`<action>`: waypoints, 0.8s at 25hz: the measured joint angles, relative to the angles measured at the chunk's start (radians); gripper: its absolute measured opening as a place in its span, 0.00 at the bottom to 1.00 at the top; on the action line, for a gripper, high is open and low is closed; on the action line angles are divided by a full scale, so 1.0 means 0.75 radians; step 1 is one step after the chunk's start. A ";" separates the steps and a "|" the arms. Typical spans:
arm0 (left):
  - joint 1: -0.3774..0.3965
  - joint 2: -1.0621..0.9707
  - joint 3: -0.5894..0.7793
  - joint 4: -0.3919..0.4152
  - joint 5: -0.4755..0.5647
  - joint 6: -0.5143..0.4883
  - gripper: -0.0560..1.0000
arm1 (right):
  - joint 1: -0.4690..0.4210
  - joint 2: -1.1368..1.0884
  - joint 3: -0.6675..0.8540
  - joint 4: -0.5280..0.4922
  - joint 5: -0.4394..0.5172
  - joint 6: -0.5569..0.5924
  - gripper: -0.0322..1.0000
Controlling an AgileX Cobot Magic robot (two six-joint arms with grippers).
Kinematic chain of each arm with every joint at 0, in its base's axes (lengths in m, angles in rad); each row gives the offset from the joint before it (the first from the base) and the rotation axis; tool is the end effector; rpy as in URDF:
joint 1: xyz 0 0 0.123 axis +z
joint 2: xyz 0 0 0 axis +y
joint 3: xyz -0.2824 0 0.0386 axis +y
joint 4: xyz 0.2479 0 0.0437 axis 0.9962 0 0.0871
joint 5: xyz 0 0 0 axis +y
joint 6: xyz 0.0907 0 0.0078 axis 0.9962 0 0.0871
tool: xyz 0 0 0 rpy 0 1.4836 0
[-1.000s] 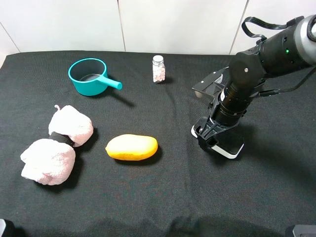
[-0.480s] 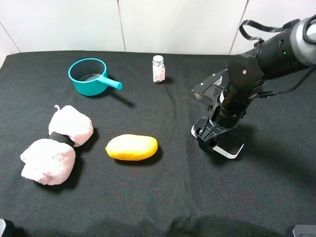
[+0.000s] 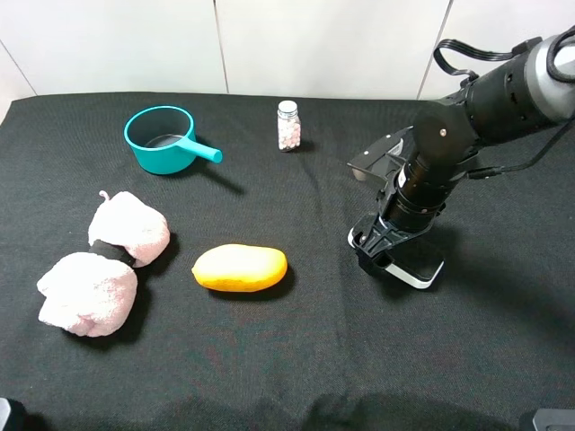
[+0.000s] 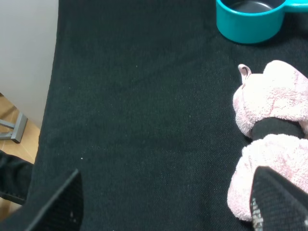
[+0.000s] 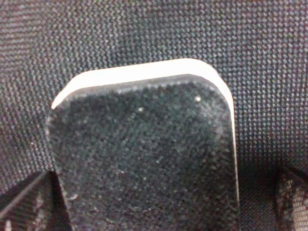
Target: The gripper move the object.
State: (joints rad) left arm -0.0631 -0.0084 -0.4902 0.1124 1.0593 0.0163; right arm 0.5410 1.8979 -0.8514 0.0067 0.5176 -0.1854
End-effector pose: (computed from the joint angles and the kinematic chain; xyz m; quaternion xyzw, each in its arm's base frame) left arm -0.0046 0.0092 0.2749 0.0317 0.8513 0.0439 0.5219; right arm 0.2550 0.1535 0.0947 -0.3522 0.9347 0.0101 0.0459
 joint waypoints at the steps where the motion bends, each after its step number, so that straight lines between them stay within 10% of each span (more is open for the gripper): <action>1: 0.000 0.000 0.000 0.000 0.000 0.000 0.78 | 0.000 0.000 0.000 0.000 0.000 0.000 0.70; 20: 0.000 0.000 0.000 0.000 0.000 0.000 0.78 | 0.000 0.000 0.000 -0.001 0.000 0.000 0.53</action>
State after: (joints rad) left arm -0.0631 -0.0084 -0.4902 0.1124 1.0593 0.0163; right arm 0.5410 1.8979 -0.8514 0.0057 0.5176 -0.1854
